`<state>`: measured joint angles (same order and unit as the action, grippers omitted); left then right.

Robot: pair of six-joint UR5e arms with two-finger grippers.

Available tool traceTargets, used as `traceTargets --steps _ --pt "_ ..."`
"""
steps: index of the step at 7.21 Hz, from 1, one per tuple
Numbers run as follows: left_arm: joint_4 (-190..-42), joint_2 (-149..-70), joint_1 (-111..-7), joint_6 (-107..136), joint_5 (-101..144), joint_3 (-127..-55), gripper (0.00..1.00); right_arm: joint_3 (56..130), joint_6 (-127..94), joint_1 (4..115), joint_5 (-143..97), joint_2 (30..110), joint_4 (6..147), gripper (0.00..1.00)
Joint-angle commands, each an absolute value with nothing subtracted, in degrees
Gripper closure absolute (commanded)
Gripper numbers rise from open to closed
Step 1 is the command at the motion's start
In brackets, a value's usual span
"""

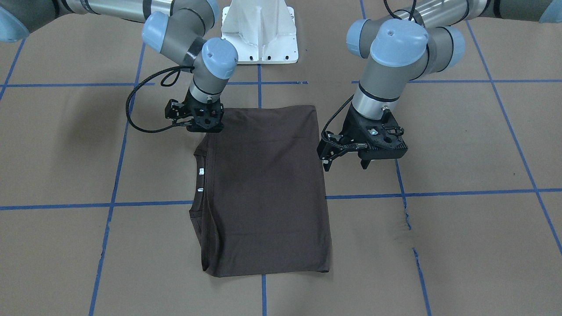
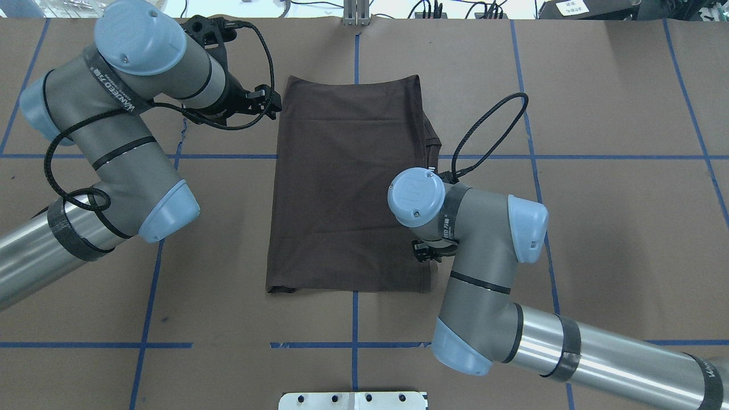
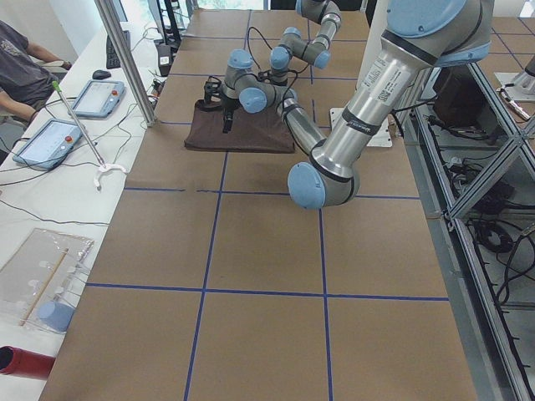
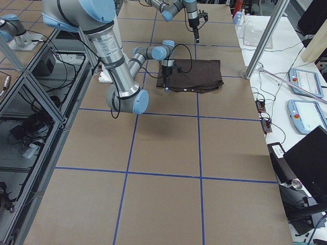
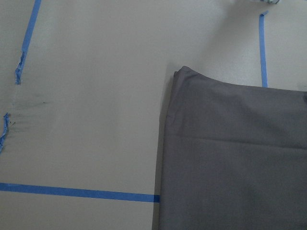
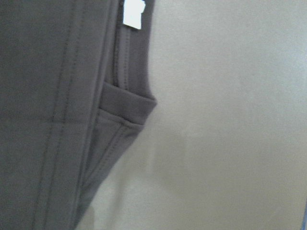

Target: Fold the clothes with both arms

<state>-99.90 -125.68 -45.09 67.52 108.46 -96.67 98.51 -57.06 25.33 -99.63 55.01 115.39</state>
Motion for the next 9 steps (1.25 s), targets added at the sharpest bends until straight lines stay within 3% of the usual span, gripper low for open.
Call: traceTargets --steps 1,5,6,7,9 --pt "-99.8 -125.6 -44.4 67.7 108.5 -96.8 0.00 103.1 -55.7 26.6 -100.5 55.9 115.0 0.00" --pt "-105.7 -111.6 -26.1 95.7 100.8 -107.9 0.00 113.4 -57.6 30.7 -107.9 55.2 112.3 0.00" --pt "-105.3 -111.6 -20.8 102.8 97.2 -107.8 0.01 114.3 -58.4 31.1 -108.8 55.1 112.2 0.00" --pt "-105.0 -111.9 -17.9 107.2 96.1 -107.5 0.08 114.3 -59.2 31.5 -109.5 55.4 108.8 0.00" --pt "-104.3 -112.5 -17.4 107.7 95.6 -106.1 0.14 114.3 -59.2 32.4 -111.0 55.6 107.9 0.00"
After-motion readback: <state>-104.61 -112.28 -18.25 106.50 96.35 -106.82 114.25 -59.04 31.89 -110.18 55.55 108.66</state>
